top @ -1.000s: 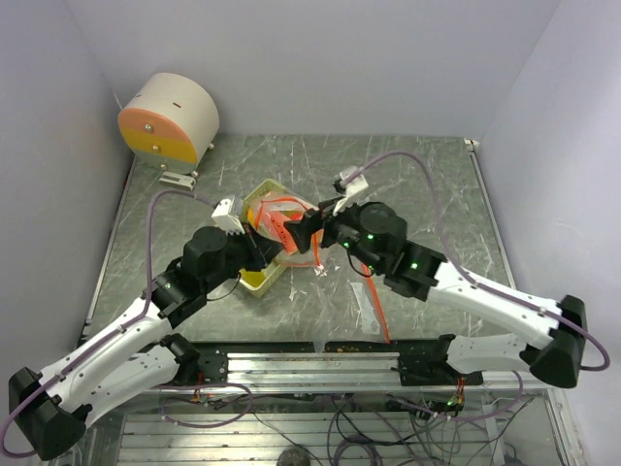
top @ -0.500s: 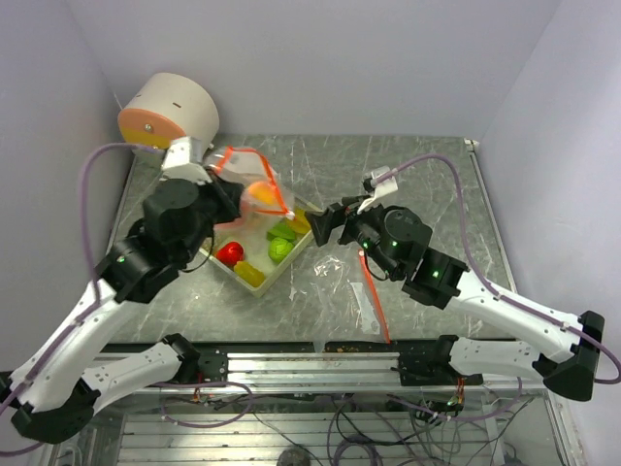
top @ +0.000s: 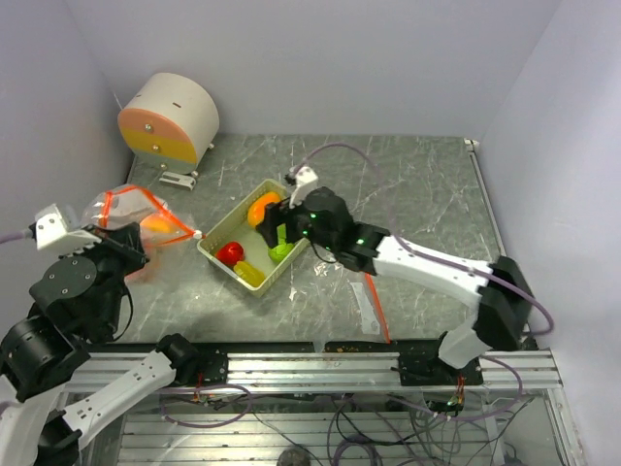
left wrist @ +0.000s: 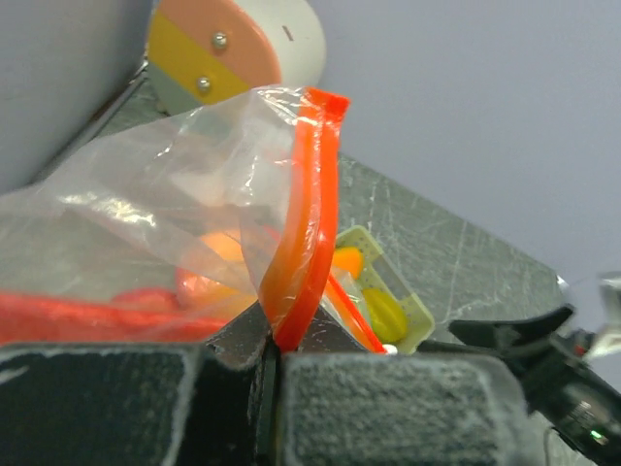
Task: Place the food in the zip-top bag and seal the zipper
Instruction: Pick up the fake fruit from the bin.
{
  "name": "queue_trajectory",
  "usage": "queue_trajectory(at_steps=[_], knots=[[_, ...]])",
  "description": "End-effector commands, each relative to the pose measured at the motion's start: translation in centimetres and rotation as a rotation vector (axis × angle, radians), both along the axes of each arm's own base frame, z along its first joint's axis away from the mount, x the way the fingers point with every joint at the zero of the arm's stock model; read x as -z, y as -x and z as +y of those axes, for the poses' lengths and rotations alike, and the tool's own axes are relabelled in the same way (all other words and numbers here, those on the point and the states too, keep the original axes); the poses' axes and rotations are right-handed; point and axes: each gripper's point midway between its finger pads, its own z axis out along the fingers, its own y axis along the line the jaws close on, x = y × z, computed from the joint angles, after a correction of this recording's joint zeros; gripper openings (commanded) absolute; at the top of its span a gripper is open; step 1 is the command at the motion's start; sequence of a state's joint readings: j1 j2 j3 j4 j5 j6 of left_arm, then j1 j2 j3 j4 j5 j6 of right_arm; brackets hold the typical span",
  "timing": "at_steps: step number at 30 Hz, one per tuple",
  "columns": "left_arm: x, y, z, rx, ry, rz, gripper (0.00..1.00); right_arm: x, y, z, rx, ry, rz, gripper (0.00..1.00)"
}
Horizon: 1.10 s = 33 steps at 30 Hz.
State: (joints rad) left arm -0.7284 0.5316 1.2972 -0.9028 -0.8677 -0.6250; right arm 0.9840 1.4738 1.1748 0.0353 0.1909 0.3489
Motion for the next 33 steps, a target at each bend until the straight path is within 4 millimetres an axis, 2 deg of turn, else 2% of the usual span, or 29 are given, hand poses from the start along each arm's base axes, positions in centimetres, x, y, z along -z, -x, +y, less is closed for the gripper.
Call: queue_trajectory(at_steps=[1, 7, 11, 12, 21, 25, 29, 31, 33], knots=[[0.8, 1.6, 2.8, -0.081, -0.032, 0.023, 0.07, 3.0, 0.6, 4.8, -0.143, -0.022, 0.129, 0.83], [0.9, 2.7, 3.4, -0.055, -0.021, 0.008, 0.07, 8.5, 0.1, 9.3, -0.235, 0.002, 0.242, 0.83], [1.3, 2.8, 3.0, -0.026, -0.020, 0.010, 0.07, 12.1, -0.7, 11.4, -0.259, 0.046, 0.283, 0.86], [1.4, 2.8, 3.0, -0.023, -0.022, 0.012, 0.07, 13.7, -0.9, 11.8, -0.263, 0.065, 0.300, 0.87], [1.8, 3.3, 3.2, -0.010, -0.024, 0.011, 0.07, 19.7, -1.9, 13.7, -0.231, 0.186, 0.306, 0.88], [2.1, 3.5, 3.5, -0.015, -0.027, 0.018, 0.07, 21.1, -2.2, 13.8, -0.214, 0.213, 0.293, 0.88], [2.1, 3.7, 3.7, -0.015, -0.024, 0.016, 0.07, 22.3, -2.4, 13.7, -0.198, 0.253, 0.281, 0.78], [2.1, 3.9, 3.9, -0.018, -0.023, 0.015, 0.07, 22.7, -2.4, 13.8, -0.201, 0.259, 0.277, 0.70], [2.2, 4.0, 4.0, -0.021, -0.022, 0.017, 0.07, 22.7, -2.4, 13.6, -0.193, 0.257, 0.272, 0.57]])
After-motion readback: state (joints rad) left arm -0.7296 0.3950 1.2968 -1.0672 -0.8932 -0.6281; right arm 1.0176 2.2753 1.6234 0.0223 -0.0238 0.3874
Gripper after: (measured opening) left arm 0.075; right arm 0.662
